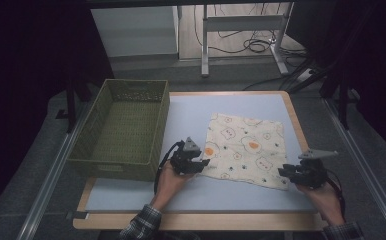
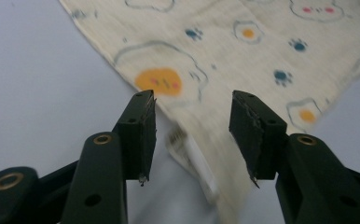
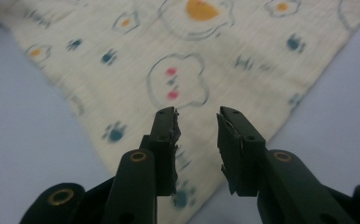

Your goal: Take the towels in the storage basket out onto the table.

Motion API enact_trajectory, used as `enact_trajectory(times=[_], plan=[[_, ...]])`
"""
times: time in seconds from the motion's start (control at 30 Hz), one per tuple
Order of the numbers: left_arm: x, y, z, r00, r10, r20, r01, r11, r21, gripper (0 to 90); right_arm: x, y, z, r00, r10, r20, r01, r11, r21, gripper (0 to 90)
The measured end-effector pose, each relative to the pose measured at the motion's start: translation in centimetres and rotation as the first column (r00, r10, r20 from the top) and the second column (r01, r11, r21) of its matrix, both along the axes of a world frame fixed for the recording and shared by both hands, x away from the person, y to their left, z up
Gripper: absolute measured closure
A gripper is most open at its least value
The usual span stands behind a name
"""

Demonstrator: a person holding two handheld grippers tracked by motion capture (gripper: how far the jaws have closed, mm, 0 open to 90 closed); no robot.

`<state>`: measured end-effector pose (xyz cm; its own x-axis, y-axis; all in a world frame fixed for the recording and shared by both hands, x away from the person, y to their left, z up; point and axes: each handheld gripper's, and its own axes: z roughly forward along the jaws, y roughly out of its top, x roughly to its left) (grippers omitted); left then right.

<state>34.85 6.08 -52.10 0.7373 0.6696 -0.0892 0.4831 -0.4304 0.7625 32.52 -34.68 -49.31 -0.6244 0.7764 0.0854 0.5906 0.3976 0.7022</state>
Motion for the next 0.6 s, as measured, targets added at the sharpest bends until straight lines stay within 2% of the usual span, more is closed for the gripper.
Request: enact_trajectory(times=[0.07,0.13,0.2,0.27,0.33,0.43,0.5,0.6], plan=[[-0.7,0.4,-0.5,1.0,-0.002,-0.004,0.002,1.0,0.004,51.6,-1.4,-0.1,-0.2,0.9999,0.011,-0.002,-0.011,0.9999,-0.006,67.3],[-1.0,0.5,-1.0,0.9998,0.001,-0.022,-0.001,1.0,-0.007,52.4,-2.3,-0.2,-0.5,0.9998,0.017,0.003,-0.017,0.9997,-0.016,67.3],[-1.0,0.3,-1.6,0.9994,0.0,-0.033,0.0,1.0,-0.002,54.1,-3.0,-0.3,-0.9,0.9998,0.021,-0.003,-0.021,0.9995,-0.023,67.2],[-1.0,0.0,-2.0,0.9994,-0.007,-0.033,0.007,1.0,-0.005,60.3,-3.3,-0.2,-1.4,0.9997,0.023,-0.001,-0.023,0.9984,-0.053,67.3],[-1.0,-0.1,-2.0,0.999,-0.015,-0.042,0.014,0.9998,-0.015,70.7,-3.5,0.0,-2.0,0.9996,0.015,0.023,-0.013,0.9962,-0.086,74.3],[-1.2,-0.4,-1.9,0.9983,-0.034,-0.048,0.033,0.9994,-0.014,84.7,-3.7,0.0,-2.1,0.999,0.025,0.039,-0.022,0.9972,-0.072,88.7],[-1.6,-0.4,-1.8,0.9982,-0.041,-0.044,0.041,0.9991,-0.007,86.9,-4.0,0.1,-2.1,0.9982,0.027,0.054,-0.022,0.9963,-0.083,89.7],[-2.4,0.1,-1.6,0.9974,-0.049,-0.052,0.048,0.9986,-0.021,87.0,-4.7,0.1,-2.1,0.9976,0.038,0.057,-0.033,0.9957,-0.086,89.8]])
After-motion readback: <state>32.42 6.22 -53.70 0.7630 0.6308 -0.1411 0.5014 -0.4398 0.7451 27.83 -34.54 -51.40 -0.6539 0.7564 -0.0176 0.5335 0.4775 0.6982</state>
